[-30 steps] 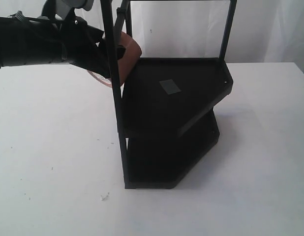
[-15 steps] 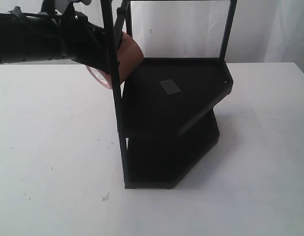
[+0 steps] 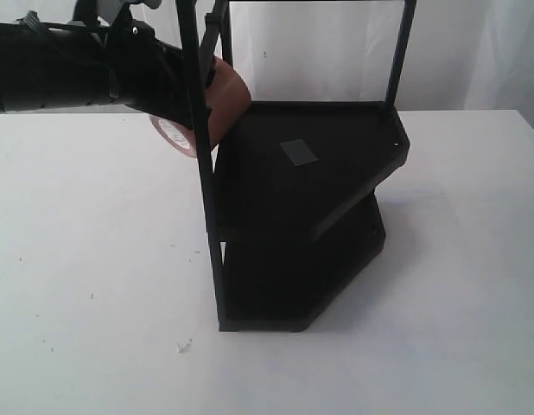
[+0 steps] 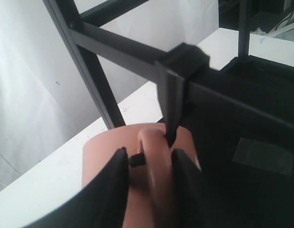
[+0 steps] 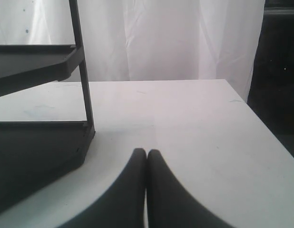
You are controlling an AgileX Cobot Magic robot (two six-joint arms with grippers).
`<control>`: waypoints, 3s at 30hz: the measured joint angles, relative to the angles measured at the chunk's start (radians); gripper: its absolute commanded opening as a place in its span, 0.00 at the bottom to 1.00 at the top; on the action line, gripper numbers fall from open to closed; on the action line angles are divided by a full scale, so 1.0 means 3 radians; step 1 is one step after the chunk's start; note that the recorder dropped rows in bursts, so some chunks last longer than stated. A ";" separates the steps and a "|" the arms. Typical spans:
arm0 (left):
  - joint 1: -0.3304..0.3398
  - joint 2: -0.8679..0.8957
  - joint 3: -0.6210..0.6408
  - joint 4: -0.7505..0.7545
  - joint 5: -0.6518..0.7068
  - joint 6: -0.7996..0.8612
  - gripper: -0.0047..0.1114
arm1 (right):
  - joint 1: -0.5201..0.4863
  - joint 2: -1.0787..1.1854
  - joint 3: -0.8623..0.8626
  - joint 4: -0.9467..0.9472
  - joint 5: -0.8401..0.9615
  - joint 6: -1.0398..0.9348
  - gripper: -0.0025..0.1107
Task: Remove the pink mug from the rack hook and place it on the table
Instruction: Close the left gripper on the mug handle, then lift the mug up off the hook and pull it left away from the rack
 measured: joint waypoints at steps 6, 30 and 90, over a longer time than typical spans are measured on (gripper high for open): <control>0.0000 0.0000 0.0000 0.0000 -0.0099 0.0000 0.50 | 0.0000 0.0000 0.0000 0.0000 0.0000 0.0007 0.02; 0.0000 -0.0087 0.0100 0.0000 0.0062 -0.0166 0.17 | 0.0000 0.0000 0.0000 0.0000 0.0000 0.0007 0.02; 0.1280 -0.0802 0.1459 -0.0203 0.1436 0.0310 0.04 | 0.0000 0.0000 0.0000 0.0000 0.0000 0.0110 0.02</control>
